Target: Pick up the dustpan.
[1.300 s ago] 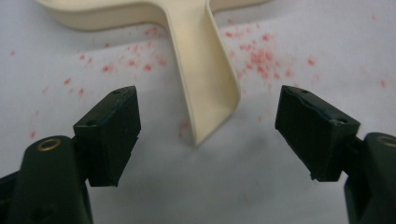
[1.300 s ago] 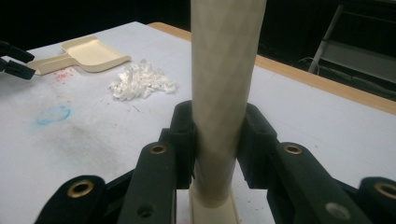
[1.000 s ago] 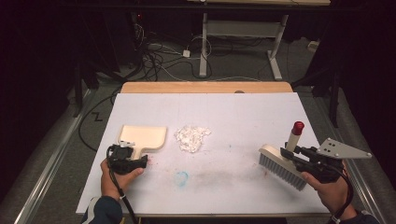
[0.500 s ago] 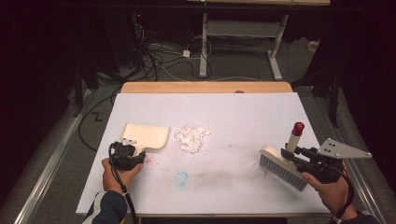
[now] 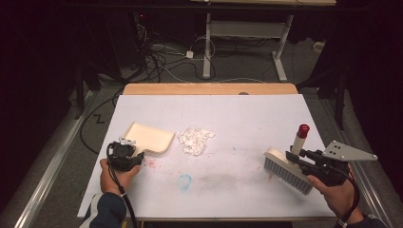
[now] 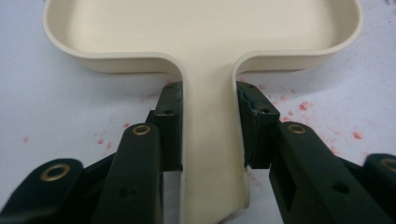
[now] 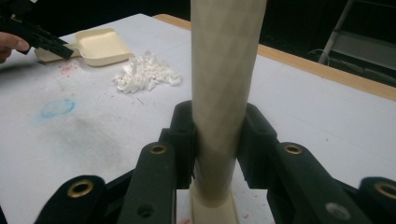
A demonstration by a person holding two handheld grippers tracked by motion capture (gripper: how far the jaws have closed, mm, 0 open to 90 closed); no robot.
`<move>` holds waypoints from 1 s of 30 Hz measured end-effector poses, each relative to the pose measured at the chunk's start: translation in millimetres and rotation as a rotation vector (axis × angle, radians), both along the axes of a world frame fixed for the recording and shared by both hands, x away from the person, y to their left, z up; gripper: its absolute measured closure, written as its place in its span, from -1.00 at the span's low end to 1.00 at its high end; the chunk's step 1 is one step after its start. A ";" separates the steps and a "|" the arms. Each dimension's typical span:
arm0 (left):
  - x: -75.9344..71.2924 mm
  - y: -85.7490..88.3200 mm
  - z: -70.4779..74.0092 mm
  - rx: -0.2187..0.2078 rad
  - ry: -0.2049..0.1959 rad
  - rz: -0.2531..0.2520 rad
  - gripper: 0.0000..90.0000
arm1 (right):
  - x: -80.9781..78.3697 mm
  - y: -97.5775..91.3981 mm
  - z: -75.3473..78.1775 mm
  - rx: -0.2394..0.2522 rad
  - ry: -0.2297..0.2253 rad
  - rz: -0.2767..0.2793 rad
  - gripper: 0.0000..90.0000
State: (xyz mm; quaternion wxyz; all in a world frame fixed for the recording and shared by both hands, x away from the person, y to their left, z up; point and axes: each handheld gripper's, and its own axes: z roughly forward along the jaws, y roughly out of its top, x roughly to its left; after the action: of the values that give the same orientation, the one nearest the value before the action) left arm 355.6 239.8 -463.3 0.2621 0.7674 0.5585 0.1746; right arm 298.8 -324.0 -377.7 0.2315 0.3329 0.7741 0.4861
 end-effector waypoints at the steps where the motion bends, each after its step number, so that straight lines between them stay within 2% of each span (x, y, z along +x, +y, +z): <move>1: -1.2 0.8 2.9 0.010 -0.006 -0.009 0.40 | -0.1 -0.3 -0.1 0.001 0.000 -0.002 0.58; 4: -6.7 4.2 15.5 0.030 -0.024 -0.046 0.40 | -0.4 -0.9 0.3 0.000 -0.003 -0.005 0.58; 7: -15.5 6.9 30.1 0.074 -0.044 -0.073 0.40 | -1.0 -0.9 0.9 0.000 -0.008 -0.012 0.58; 10: -21.4 9.2 38.2 0.088 -0.035 -0.100 0.40 | -0.6 -1.5 0.8 -0.002 -0.010 -0.020 0.58; 12: -30.5 10.2 44.7 0.092 -0.013 -0.152 0.40 | -0.2 -2.2 0.5 -0.002 -0.007 -0.027 0.58; 13: -30.5 10.2 44.7 0.092 -0.013 -0.152 0.40 | 0.2 -2.7 0.3 0.002 -0.011 -0.030 0.58; 15: -39.8 7.2 47.4 0.091 -0.015 -0.181 0.40 | 0.2 -3.4 0.4 0.006 -0.010 -0.037 0.58; 18: -46.2 -0.3 48.4 0.102 0.003 -0.228 0.40 | 0.2 -4.0 0.9 0.014 -0.016 -0.044 0.58; 22: -49.6 -6.3 49.7 0.104 0.019 -0.266 0.40 | 0.5 -4.5 2.0 0.017 -0.025 -0.047 0.58; 23: -51.2 -9.4 50.7 0.102 0.024 -0.295 0.40 | 0.6 -4.8 2.1 0.018 -0.024 -0.051 0.58; 24: -51.2 -9.4 50.7 0.102 0.024 -0.295 0.40 | 0.8 -5.1 2.0 0.019 -0.022 -0.054 0.58; 25: -52.0 -12.9 50.6 0.107 0.041 -0.328 0.40 | 1.2 -5.3 1.7 0.021 -0.018 -0.054 0.58; 27: -51.6 -16.3 48.5 0.116 0.067 -0.355 0.40 | 2.7 -5.5 0.9 0.021 -0.011 -0.056 0.58; 30: -51.2 -19.5 45.0 0.122 0.087 -0.365 0.40 | 4.9 -4.4 0.0 0.019 -0.006 -0.055 0.58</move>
State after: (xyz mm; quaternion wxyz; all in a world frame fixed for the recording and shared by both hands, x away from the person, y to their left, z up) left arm 304.4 220.2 -418.3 0.2179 0.8771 0.4094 0.1246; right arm 303.7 -328.4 -377.7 0.2437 0.3548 0.7594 0.4880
